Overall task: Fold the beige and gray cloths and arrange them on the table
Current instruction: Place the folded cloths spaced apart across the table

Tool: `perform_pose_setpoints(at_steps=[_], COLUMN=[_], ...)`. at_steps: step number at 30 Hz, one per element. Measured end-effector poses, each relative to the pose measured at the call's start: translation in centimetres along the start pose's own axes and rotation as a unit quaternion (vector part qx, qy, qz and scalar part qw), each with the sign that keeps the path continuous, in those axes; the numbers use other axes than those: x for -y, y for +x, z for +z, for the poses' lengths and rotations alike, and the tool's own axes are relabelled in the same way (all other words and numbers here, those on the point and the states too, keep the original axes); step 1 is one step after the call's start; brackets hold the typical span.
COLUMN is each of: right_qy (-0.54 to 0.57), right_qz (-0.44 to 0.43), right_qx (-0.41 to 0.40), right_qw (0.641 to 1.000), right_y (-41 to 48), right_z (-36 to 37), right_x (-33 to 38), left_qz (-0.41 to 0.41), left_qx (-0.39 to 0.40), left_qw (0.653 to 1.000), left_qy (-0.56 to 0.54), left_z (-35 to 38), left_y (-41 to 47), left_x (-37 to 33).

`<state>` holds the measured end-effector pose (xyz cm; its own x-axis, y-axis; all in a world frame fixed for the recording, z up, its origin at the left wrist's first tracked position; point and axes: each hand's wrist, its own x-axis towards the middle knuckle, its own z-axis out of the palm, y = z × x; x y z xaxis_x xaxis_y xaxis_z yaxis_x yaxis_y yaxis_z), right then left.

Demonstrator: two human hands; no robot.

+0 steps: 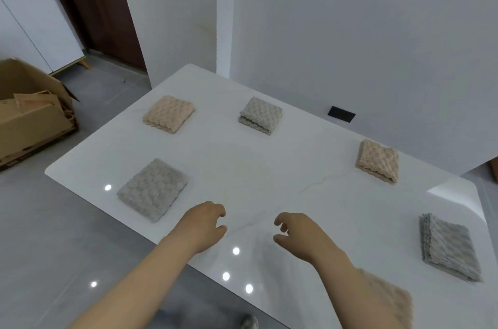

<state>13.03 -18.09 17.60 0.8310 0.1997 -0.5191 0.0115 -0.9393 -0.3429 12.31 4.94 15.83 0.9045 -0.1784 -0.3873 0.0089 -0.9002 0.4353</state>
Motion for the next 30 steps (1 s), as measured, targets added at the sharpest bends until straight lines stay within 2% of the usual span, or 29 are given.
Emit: perform_pose_setpoints(at_steps=[9, 14, 23, 30], right_qy=[0.065, 0.089, 0.100, 0.115], right_qz=[0.038, 0.076, 0.112, 0.110], right_qx=[0.000, -0.002, -0.011, -0.017], right_qw=[0.997, 0.993, 0.989, 0.987], right_y=[4.6, 5.7, 7.7, 11.1], right_z=[4.7, 7.0, 8.5, 8.7], right_x=[13.9, 19.0, 21.4, 20.8], left_qz=[0.000, 0.022, 0.043, -0.004], left_qx=[0.014, 0.032, 0.050, 0.023], left_qw=[1.000, 0.999, 0.998, 1.000], left_qy=[0.023, 0.035, 0.016, 0.009], left_z=[-7.0, -9.1, -9.8, -9.6], left_y=[0.3, -0.2, 1.7, 4.6], left_x=[15.0, 21.0, 24.3, 24.9])
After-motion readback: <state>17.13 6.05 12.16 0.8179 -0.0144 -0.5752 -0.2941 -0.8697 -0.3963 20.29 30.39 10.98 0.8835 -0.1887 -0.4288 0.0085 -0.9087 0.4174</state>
